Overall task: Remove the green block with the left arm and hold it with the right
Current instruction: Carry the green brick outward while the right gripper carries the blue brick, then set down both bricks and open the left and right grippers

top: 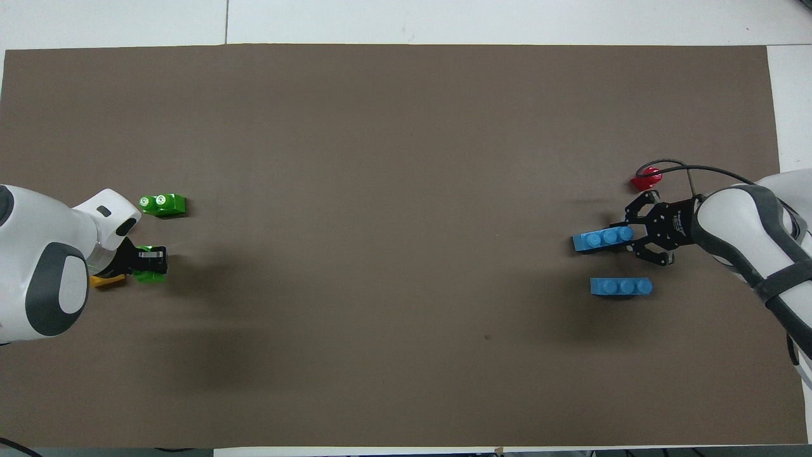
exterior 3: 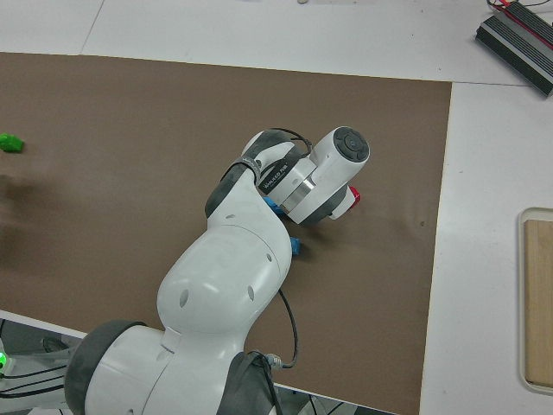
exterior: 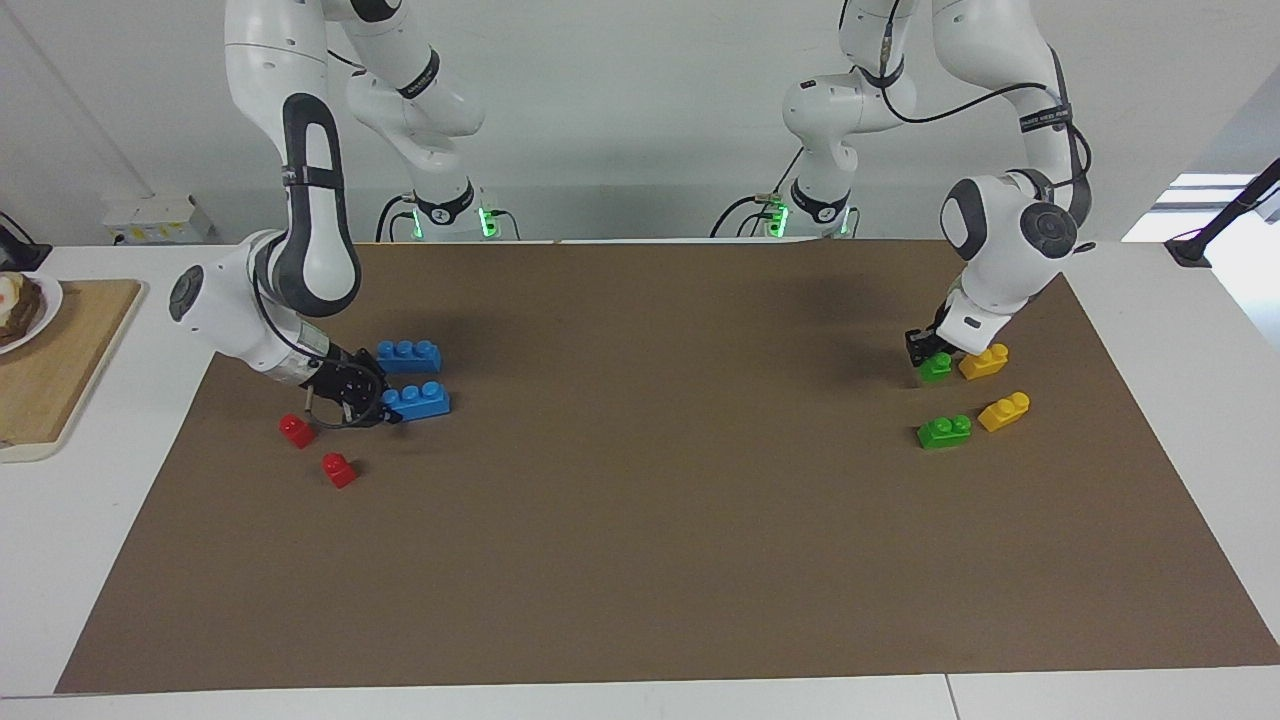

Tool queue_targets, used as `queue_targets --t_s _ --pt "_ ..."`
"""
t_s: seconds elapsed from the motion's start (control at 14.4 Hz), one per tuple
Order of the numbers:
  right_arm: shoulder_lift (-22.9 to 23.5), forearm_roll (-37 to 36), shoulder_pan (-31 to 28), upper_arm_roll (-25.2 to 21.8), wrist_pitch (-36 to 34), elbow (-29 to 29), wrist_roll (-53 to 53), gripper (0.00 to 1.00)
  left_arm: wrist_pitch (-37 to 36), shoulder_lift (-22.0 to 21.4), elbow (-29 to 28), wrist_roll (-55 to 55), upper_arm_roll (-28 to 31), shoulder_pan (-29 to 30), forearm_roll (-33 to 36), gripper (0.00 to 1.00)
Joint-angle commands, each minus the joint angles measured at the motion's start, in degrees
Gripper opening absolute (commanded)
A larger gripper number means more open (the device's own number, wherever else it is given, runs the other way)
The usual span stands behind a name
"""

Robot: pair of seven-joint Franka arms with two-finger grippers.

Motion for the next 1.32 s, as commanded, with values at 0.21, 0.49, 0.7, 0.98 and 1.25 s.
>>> queue_targets --t_s 0.21,0.49,0.7,0.98,1.25 --pt "1.3 0.1 -0.7 0.8 2.3 -0.3 -1.5 0.00 7.7 -1.0 -5.5 2.0 -0.7 1.1 1.1 0.06" --pt "0.9 0.2 0.0 0.8 1.4 1.0 -0.2 0.75 7.8 -0.9 -5.5 2.8 -0.8 0.9 1.0 0.07" --pt "-0.9 0.2 0.6 0.8 -3.5 3.7 5.3 0.88 7.9 -0.9 -5.5 2.6 -0.8 0.8 1.0 0.20" --pt "-4.0 -0.4 0.6 0.7 -11.9 8.3 11.2 0.90 7.9 -0.9 -5.6 2.3 -0.9 0.7 1.0 0.24" --pt "-6.7 -3.3 0.6 0.6 -19.5 13.9 16.0 0.97 8.3 -1.0 -6.1 2.2 -0.8 0.7 0.9 0.38"
